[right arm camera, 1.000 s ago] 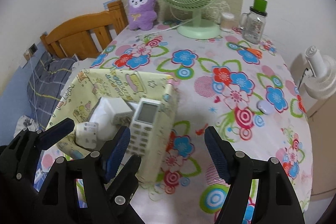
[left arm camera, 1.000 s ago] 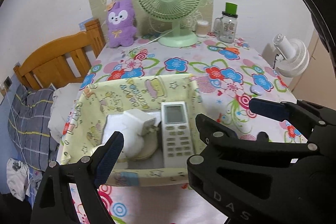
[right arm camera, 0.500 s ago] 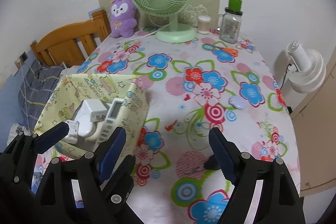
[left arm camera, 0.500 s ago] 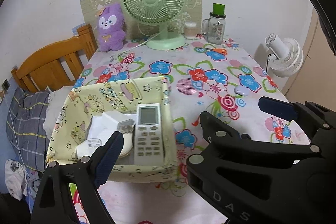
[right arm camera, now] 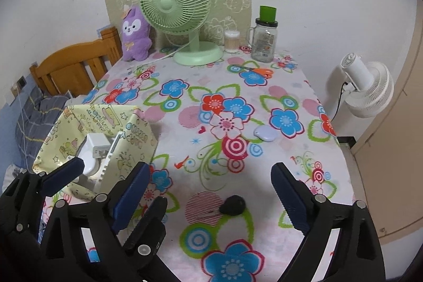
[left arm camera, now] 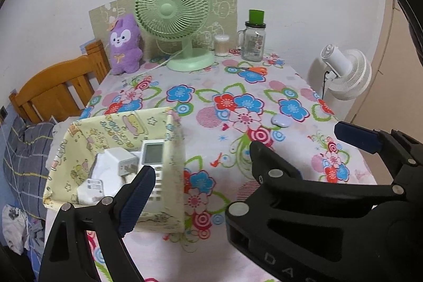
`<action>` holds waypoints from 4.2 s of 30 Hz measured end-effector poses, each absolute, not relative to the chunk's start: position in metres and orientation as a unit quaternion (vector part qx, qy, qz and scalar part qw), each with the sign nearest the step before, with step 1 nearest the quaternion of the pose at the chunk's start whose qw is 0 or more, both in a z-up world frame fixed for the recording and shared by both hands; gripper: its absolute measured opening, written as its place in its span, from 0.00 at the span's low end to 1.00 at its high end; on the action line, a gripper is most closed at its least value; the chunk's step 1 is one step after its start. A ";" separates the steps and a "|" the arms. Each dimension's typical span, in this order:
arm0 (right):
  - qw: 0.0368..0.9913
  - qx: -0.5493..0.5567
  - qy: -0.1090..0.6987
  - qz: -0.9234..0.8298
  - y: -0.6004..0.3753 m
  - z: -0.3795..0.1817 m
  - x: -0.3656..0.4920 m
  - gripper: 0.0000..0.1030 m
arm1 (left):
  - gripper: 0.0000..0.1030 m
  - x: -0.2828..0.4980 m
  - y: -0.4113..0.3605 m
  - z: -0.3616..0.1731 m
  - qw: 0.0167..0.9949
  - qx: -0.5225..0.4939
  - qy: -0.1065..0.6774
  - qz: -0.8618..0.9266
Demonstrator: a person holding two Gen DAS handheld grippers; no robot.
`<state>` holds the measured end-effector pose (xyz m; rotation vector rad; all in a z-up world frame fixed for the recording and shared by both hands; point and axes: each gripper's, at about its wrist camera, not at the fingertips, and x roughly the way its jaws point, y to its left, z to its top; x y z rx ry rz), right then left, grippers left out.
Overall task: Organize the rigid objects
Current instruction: 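Open both tools and withdraw them from the yellow box, then move the left tool to the black car key and close on it, then grasp the grey-blue egg-shaped object with the right tool while the left tool holds the key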
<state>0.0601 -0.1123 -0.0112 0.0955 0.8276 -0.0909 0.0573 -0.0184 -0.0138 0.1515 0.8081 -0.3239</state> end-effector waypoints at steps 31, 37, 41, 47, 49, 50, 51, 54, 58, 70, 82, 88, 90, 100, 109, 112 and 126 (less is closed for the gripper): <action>0.909 0.051 0.408 -0.063 -0.172 -0.061 0.044 0.94 | 1.00 0.052 -0.077 -0.064 0.895 0.082 0.403 -0.172; 0.905 0.043 0.419 -0.061 -0.178 -0.077 0.050 0.94 | 1.00 0.056 -0.083 -0.082 0.888 0.080 0.420 -0.172; 0.900 0.049 0.429 -0.056 -0.183 -0.090 0.052 0.94 | 1.00 0.057 -0.087 -0.093 0.890 0.095 0.416 -0.162; 0.902 0.038 0.427 -0.057 -0.187 -0.105 0.055 0.94 | 1.00 0.061 -0.091 -0.109 0.889 0.100 0.417 -0.159; 0.902 0.030 0.426 -0.056 -0.188 -0.108 0.056 0.94 | 1.00 0.062 -0.092 -0.114 0.888 0.101 0.420 -0.159; 0.903 0.029 0.426 -0.055 -0.188 -0.109 0.056 0.94 | 1.00 0.063 -0.092 -0.116 0.888 0.101 0.420 -0.159; 0.903 0.029 0.425 -0.055 -0.189 -0.111 0.057 0.94 | 1.00 0.064 -0.092 -0.118 0.887 0.099 0.420 -0.161; 0.899 0.039 0.433 -0.060 -0.196 -0.117 0.059 0.94 | 1.00 0.067 -0.093 -0.124 0.883 0.100 0.429 -0.164; 0.895 0.054 0.437 -0.065 -0.206 -0.123 0.061 0.94 | 0.98 0.070 -0.094 -0.128 0.882 0.098 0.429 -0.168; 0.888 0.071 0.446 -0.081 -0.230 -0.132 0.067 0.94 | 0.75 0.073 -0.101 -0.130 0.877 0.084 0.437 -0.183; 0.885 0.055 0.457 -0.063 -0.220 -0.132 0.083 0.94 | 0.31 0.078 -0.107 -0.124 0.874 0.090 0.439 -0.189; 0.887 0.061 0.456 -0.045 -0.217 -0.126 0.101 0.94 | 0.31 0.093 -0.107 -0.116 0.878 0.097 0.433 -0.179; 0.890 0.054 0.451 -0.041 -0.216 -0.122 0.108 0.92 | 0.31 0.100 -0.108 -0.113 0.879 0.101 0.432 -0.175; 0.888 0.049 0.457 -0.029 -0.218 -0.117 0.143 0.85 | 0.31 0.132 -0.116 -0.110 0.879 0.100 0.435 -0.165; 0.878 0.064 0.473 -0.028 -0.227 -0.127 0.168 0.83 | 0.31 0.158 -0.123 -0.117 0.873 0.096 0.450 -0.161; 0.876 0.067 0.478 -0.028 -0.230 -0.131 0.176 0.82 | 0.31 0.164 -0.125 -0.120 0.872 0.094 0.453 -0.162; 0.884 0.059 0.464 -0.007 -0.225 -0.134 0.190 0.58 | 0.31 0.176 -0.125 -0.125 0.872 0.083 0.453 -0.166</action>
